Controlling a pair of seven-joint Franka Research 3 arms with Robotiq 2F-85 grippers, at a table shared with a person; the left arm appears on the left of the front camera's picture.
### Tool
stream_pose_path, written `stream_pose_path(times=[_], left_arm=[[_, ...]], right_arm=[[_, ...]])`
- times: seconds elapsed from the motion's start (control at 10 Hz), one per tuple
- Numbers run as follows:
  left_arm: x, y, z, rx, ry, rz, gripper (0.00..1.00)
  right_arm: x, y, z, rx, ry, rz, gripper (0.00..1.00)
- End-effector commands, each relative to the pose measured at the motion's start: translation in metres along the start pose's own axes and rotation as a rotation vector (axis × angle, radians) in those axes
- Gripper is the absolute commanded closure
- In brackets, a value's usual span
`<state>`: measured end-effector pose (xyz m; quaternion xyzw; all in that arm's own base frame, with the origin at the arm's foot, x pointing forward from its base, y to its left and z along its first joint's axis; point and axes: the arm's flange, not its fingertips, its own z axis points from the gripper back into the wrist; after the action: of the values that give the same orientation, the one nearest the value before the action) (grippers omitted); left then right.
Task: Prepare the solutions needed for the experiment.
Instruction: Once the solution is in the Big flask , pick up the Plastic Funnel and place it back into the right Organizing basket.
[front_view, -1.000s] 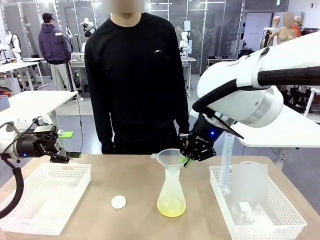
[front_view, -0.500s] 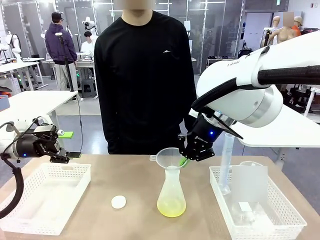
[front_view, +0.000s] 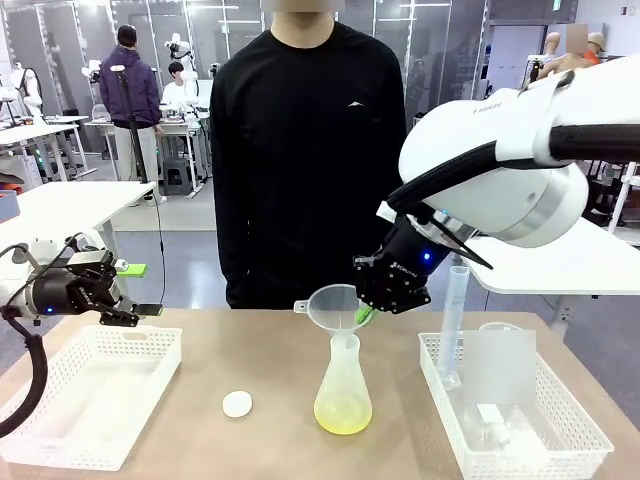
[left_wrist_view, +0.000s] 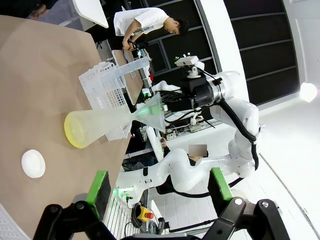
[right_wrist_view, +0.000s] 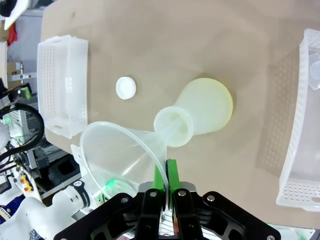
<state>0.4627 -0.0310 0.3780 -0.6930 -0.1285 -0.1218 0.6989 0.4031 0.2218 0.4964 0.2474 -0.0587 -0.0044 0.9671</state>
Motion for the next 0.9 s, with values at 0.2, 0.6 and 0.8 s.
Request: stream_pose_path(times=[0.2,0.6,0.8], left_arm=[[-0.001,-0.003,0.000,-0.004,-0.005,-0.002,0.00],[-0.001,-0.003,0.000,-0.004,-0.005,-0.002,0.00],[-0.001,-0.003,0.000,-0.004,-0.005,-0.002,0.00]], right_arm=[[-0.033,0.022,0.029,-0.008,-0.054,0.065,1.00],[-0.045,0.032,0.055,-0.022,-0.121,0.100,1.00],[-0.047,0.033,0.062,-0.036,-0.120,0.107,1.00]])
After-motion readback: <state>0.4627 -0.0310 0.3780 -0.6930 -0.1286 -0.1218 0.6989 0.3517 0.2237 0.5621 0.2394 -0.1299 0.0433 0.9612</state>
